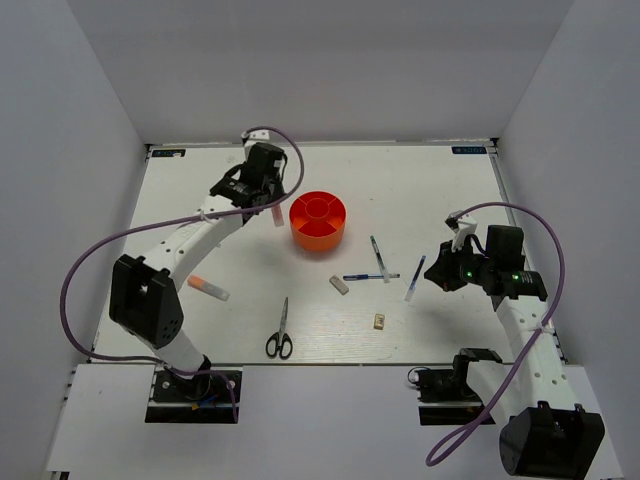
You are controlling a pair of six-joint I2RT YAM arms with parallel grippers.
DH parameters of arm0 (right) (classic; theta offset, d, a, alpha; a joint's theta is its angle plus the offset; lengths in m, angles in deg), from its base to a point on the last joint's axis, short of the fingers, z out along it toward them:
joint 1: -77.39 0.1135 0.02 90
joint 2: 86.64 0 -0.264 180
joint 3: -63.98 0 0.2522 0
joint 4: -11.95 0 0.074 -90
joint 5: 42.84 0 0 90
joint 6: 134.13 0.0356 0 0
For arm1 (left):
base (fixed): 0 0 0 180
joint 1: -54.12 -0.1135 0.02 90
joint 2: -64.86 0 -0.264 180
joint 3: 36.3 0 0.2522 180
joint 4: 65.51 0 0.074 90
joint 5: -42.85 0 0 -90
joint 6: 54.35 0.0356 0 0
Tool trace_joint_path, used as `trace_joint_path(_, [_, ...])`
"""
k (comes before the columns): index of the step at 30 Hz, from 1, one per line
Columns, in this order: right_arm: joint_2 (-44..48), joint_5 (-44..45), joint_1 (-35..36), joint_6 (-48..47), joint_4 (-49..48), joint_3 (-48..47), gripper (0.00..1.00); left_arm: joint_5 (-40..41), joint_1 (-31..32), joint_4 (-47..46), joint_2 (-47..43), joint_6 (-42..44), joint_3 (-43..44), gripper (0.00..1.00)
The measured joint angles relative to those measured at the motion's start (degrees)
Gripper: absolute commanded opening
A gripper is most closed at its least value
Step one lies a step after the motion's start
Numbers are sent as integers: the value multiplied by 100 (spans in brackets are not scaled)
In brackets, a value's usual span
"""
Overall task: Sort the stationery into containers
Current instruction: Place the pen in the storage box.
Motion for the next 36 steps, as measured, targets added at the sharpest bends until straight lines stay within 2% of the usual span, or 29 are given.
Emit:
trace_joint_path(7, [0,2,0,9,-4,0,0,566,599,-535,396,968,387,1])
trace_joint_path(14, [0,4,0,15,-4,0,0,1036,931,-1145,1082,1534,767,1])
trace_joint_path(24, [0,4,0,22,-4,0,0,1471,986,-1521,1443,1663,741,1])
trace_joint_path(35, [0,28,0,48,-4,0,0,1499,997,-1849,1443,1421,323,1])
trace_joint_path(36, [0,31,0,52,-4,0,0,1502,1003,-1858,1443,1403,273,4])
